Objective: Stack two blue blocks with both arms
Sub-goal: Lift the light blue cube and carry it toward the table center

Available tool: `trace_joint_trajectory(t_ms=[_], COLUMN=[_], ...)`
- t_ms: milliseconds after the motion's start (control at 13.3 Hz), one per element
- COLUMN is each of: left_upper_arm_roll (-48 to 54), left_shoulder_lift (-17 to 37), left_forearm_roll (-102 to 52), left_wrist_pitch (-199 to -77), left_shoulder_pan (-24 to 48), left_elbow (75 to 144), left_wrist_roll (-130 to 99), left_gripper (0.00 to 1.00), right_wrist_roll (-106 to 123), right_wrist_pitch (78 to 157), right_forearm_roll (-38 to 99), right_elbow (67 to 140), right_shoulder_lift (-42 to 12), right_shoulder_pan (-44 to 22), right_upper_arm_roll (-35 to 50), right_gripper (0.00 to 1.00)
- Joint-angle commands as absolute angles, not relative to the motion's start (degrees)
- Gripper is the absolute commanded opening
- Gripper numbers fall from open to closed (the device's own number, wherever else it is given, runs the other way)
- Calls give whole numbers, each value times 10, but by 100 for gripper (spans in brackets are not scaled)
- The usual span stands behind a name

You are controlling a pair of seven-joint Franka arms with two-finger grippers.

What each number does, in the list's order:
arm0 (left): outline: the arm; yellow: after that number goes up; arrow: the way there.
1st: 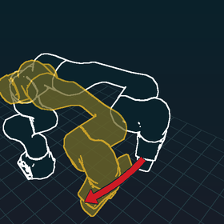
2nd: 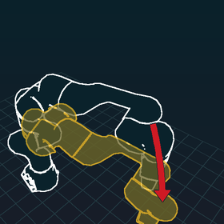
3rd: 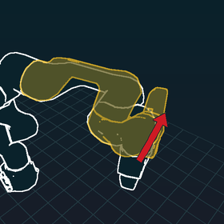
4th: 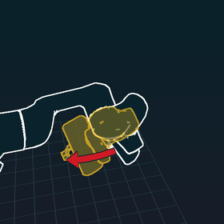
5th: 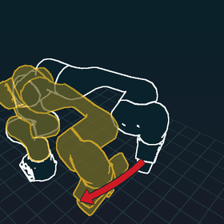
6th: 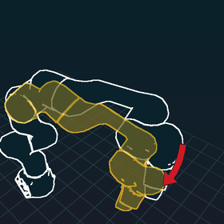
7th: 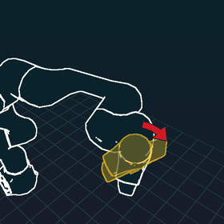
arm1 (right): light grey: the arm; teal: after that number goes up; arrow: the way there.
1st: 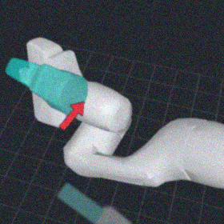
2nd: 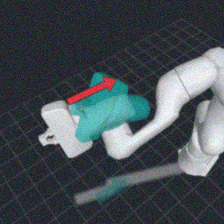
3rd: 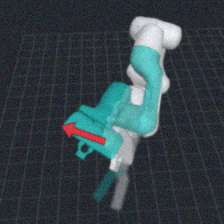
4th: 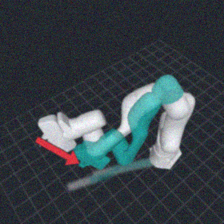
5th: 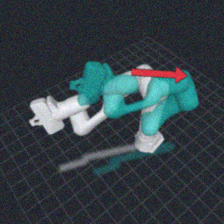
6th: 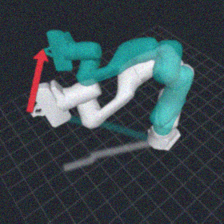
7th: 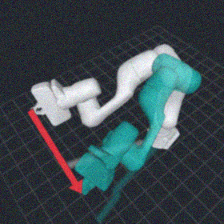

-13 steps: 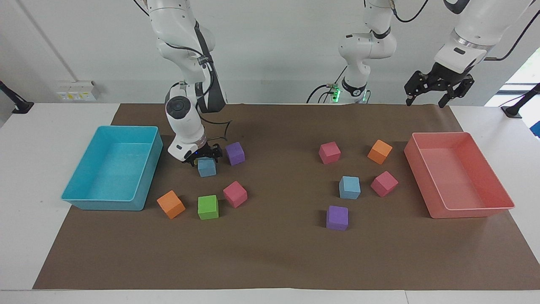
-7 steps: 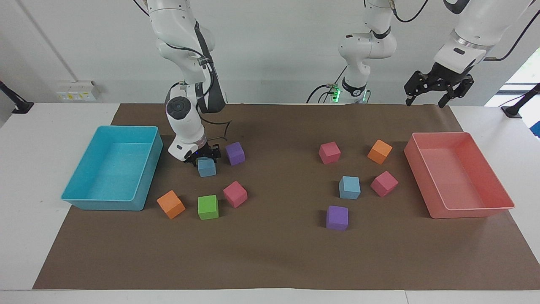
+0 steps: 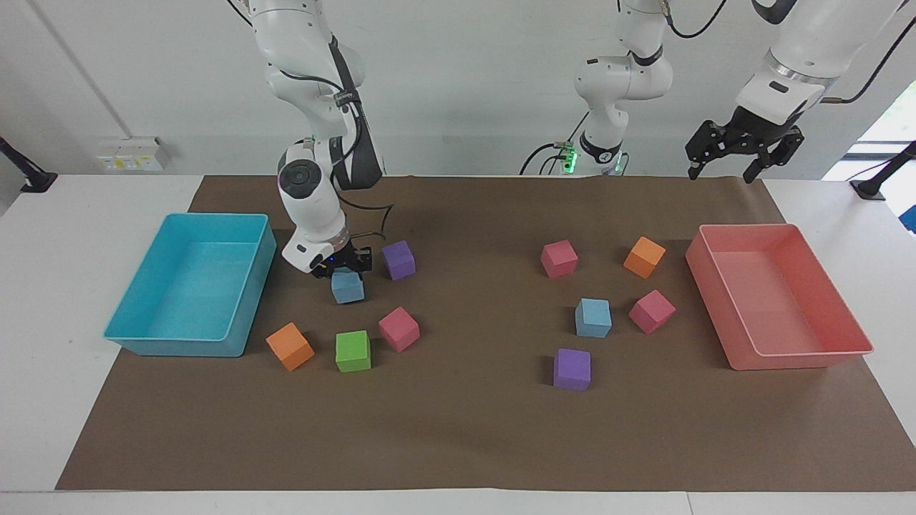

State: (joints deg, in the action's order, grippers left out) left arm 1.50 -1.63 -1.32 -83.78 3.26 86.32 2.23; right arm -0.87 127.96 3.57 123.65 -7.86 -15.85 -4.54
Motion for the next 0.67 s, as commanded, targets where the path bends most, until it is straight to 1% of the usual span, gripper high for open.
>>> trace_joint_trajectory(t_ms=[0,300,375,599], left_upper_arm_roll=[14,13,13,13], left_shoulder_lift=[-33,-33,-33,-33], left_forearm_roll=[-18,-18,-18,-18], left_wrist_pitch=[-843,-844,-844,-844], left_shoulder_pan=[33,33,33,33], left_elbow=[882,882,882,882], left_wrist_roll=[27,28,28,28], left_gripper=[100,100,100,100], right_wrist_roll=[-25,-51,-57,-101], right_wrist_pitch=[1215,1167,1165,1181], right_forearm_roll=[47,38,37,37], right_elbow=[1170,1115,1106,1099], right_shoulder_lift=[-76,-77,-79,-83], right_shoulder_pan=[-156,-157,-160,-199], right_upper_arm_roll=[-45,-44,-43,-43], right_gripper=[0,0,0,0])
